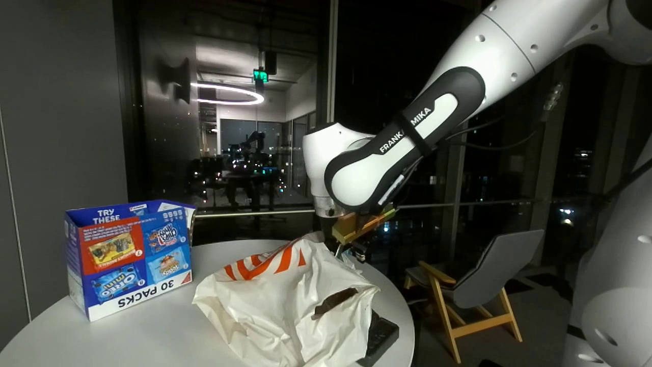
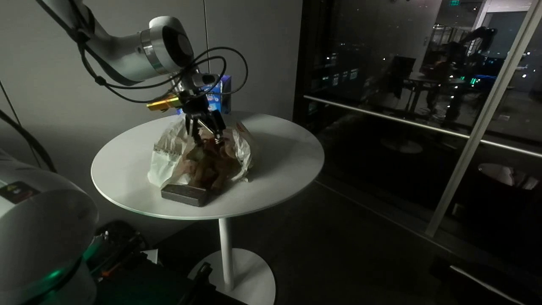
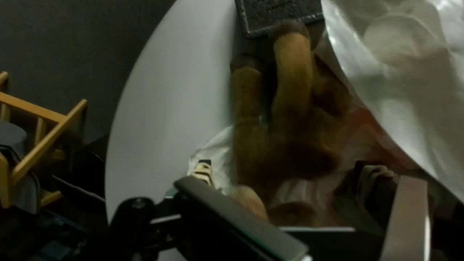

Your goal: Empty the plastic

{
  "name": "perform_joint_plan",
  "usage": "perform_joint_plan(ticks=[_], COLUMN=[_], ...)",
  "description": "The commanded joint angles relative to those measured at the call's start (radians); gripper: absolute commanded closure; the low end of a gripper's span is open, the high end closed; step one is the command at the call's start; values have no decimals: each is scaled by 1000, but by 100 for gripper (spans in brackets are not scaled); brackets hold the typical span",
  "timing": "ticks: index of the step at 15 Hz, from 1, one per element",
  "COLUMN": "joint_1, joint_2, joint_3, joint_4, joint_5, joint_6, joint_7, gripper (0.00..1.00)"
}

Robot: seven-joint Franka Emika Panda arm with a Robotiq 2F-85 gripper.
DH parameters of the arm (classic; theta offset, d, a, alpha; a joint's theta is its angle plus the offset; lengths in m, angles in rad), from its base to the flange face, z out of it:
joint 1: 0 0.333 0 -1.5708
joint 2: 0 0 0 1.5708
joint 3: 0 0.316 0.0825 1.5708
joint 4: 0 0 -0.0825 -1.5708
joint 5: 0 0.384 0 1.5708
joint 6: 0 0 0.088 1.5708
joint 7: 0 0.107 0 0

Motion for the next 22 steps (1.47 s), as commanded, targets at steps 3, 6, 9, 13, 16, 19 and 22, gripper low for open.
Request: perform_joint_plan(ticks=[3,6,9,13,16,19,22], joint_1=[22,53,115,192,208,172,140], joint_2=[-9,52,132,189,202,255,327], joint_3=[-19,-20,-25,-6,13,-1,-2], joint_4=[-92,-140,-113,-78,-32,-1,3], joint_5=[97,196,339,582,704,613,468], joint_6=[330,525,612,637,577,540,555], joint_7=[-185,-310,-514,-821,-1044,-1182,-1193], gripper=[0,0,0,0,0,0,0])
